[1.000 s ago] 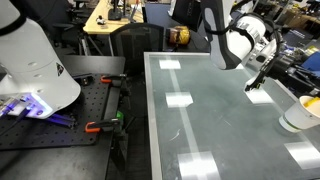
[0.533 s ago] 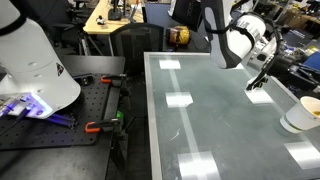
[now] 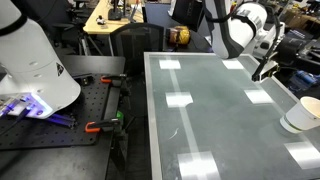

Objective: Put the pen in the cup

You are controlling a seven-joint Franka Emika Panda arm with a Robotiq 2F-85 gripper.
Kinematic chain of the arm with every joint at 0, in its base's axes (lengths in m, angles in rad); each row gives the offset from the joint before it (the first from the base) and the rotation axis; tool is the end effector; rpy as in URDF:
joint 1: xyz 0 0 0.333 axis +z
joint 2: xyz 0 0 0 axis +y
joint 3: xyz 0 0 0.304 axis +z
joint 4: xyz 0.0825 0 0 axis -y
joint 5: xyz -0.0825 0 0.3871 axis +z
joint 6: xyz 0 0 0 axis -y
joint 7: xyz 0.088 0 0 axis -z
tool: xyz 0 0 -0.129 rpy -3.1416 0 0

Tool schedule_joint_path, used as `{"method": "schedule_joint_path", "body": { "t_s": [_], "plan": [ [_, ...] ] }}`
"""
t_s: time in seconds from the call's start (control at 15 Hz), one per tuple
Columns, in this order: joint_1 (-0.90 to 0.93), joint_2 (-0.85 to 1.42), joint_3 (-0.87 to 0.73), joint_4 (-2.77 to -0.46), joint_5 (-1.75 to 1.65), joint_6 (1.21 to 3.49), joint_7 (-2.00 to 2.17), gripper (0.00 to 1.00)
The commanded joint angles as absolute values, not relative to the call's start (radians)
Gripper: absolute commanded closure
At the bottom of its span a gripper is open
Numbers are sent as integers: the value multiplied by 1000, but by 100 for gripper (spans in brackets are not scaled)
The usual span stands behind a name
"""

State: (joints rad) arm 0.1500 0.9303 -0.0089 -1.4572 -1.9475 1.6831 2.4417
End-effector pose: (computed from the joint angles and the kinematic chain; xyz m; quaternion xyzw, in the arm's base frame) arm 0.7282 -0.0062 0.1792 0.5525 -0.3274 0.6594 0.3909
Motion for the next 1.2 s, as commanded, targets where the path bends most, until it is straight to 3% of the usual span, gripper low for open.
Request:
{"method": "schedule_joint_path", "body": {
  "t_s": [0.0, 0.67, 0.73, 1.13],
  "plan": [
    [165, 830, 4, -1569, -1968, 1615, 2520, 0],
    [173, 625, 46, -1758, -1997, 1552, 2610, 0],
    [164, 703, 53, -1664, -1979, 1561, 2556, 0],
    [161, 706, 60, -1671, -1978, 1562, 2554, 0]
  ]
}}
